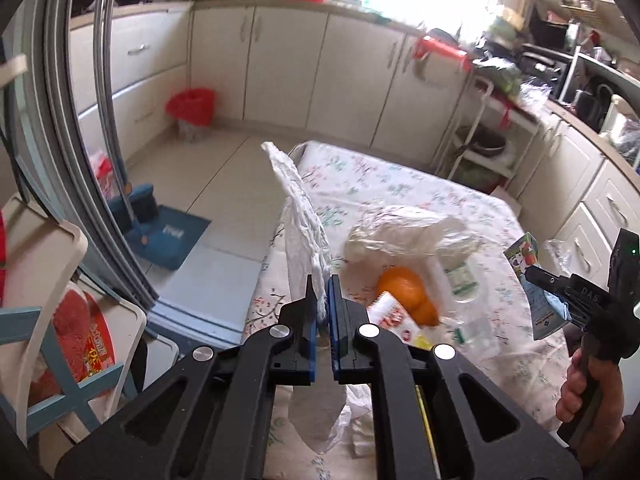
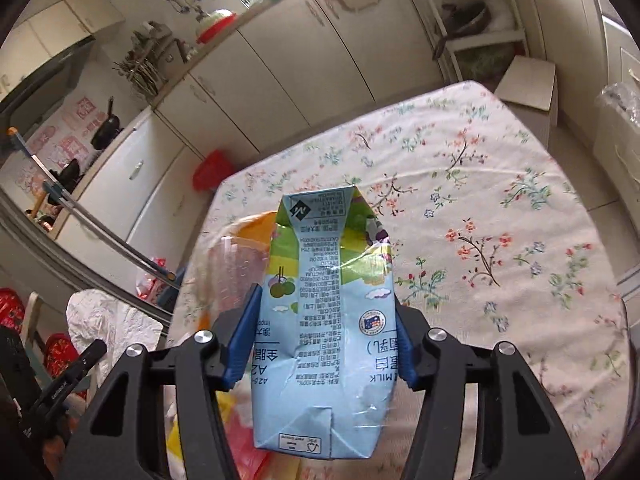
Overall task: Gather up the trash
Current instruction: 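Carry the tissue and milk carton to the yellow bucket and release both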
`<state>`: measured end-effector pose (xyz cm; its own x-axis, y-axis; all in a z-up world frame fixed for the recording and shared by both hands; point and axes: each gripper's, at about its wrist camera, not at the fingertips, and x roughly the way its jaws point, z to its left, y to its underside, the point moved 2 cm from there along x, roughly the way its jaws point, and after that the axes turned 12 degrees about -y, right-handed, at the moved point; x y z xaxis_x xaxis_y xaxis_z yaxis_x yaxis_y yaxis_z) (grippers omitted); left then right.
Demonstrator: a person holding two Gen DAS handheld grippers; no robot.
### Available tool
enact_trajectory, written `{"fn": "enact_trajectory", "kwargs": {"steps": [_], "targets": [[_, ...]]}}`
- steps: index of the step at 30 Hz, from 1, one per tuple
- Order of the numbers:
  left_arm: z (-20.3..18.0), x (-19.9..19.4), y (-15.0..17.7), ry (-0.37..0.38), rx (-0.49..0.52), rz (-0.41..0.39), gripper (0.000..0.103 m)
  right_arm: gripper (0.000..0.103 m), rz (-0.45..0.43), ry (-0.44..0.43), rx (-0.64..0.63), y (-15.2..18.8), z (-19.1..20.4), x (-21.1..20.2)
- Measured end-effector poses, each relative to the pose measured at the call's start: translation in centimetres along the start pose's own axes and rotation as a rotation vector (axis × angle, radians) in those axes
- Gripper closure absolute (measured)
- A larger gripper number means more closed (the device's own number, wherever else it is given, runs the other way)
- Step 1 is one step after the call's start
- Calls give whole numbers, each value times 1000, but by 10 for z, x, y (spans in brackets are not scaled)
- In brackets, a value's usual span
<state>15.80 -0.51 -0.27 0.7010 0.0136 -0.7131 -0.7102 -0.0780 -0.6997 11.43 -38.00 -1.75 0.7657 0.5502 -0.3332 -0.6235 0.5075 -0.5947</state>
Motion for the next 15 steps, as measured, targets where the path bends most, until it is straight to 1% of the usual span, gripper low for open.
{"fn": "enact_trajectory", "kwargs": {"steps": [2, 3, 5, 8, 9, 13, 15], "targets": [[-2, -16, 9, 23, 1, -20, 98, 46, -21, -24, -26, -3, 22, -25], [-3, -22, 13, 27, 3, -26, 98, 46, -26, -29, -35, 1, 26, -28], [-4, -37, 25, 43, 9, -37, 98, 46, -35, -48, -53, 11, 41, -47], [-5, -59, 44, 66, 15, -42, 98, 46, -40, -85, -73, 28, 72, -87], [-5, -67, 52, 75, 17, -40, 98, 46, -34, -84, -77, 43, 75, -87], [-2, -93, 82, 96, 24, -36, 98, 46, -15, -102, -90, 76, 109, -124], [-1, -105, 96, 106, 26, -29, 98, 46, -4, -101, -102, 92, 119, -142]]}}
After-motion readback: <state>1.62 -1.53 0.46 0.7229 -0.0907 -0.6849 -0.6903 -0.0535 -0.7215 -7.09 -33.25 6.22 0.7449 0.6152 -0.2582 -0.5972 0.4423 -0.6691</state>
